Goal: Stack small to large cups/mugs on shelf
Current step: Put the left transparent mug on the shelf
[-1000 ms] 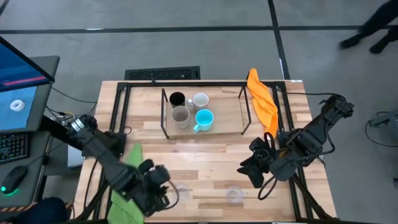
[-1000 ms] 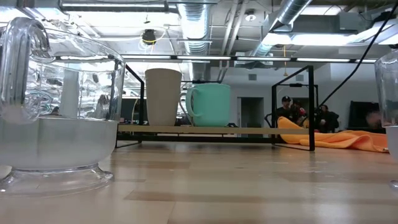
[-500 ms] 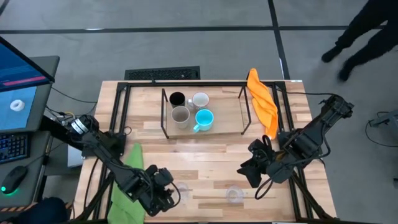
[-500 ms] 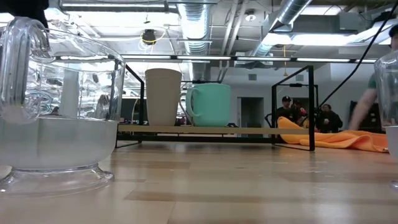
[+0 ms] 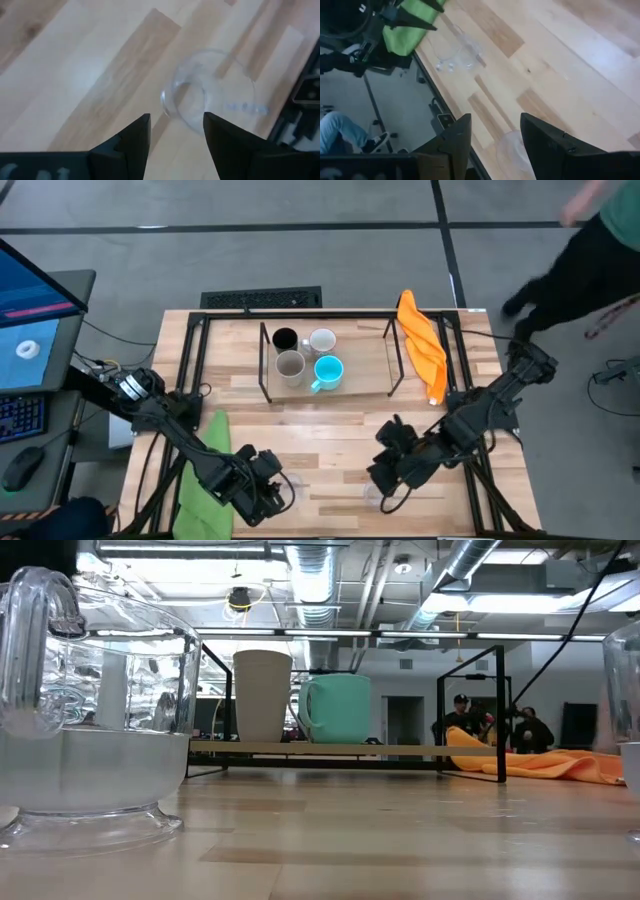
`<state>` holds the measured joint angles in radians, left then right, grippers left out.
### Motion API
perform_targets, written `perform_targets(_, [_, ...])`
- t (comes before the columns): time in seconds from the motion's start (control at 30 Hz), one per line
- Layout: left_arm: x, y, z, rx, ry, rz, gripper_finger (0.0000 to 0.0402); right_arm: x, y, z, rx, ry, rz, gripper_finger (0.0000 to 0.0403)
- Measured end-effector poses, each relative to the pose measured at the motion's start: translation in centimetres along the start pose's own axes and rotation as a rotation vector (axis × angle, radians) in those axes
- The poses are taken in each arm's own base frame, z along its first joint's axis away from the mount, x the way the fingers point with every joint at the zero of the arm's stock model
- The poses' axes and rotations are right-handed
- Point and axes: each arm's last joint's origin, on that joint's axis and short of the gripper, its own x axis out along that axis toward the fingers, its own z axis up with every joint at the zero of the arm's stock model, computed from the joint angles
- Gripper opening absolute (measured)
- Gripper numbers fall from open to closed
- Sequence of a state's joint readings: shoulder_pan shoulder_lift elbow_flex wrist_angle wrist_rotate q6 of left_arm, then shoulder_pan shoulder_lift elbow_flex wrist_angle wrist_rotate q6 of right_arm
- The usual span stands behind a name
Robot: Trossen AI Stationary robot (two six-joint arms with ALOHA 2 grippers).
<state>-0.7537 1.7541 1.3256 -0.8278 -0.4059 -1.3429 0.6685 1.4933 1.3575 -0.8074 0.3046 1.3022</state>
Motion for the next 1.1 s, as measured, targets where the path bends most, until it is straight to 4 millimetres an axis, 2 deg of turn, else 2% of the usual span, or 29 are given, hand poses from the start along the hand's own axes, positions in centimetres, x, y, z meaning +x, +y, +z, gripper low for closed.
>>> perform_targets(0.13, [0.3,0.1,0.9,-0.004,-0.026,0.003,0.0174,1.5,0.4,-0.4,-0.002,0.032,-0.002,0.0191])
perform_targets(0.23, [0.7,0.4,1.4,0.022,0.016,0.01,0.0174,2.1,0.6,-0.6,-0.003,0.047,0.003,0.0191])
perform_targets(0.5, [3.5,0.3,1.2,0.085,0.127,0.054,0.0168,2.2,1.1,-0.7,0.003,0.04,0.038,0.0191])
perform_targets(0.63, [3.7,0.3,1.1,0.077,0.138,0.055,0.0128,2.1,1.1,-0.7,0.004,0.037,0.047,0.0191])
perform_targets(0.87, [3.6,0.4,1.1,0.082,0.157,0.051,0.0011,2.1,1.4,-0.9,0.005,0.033,0.066,0.0191])
perform_targets(1.1, [3.5,0.2,1.6,0.091,0.141,0.05,0.0002,2.1,1.7,-0.8,0.015,0.023,0.102,0.0191])
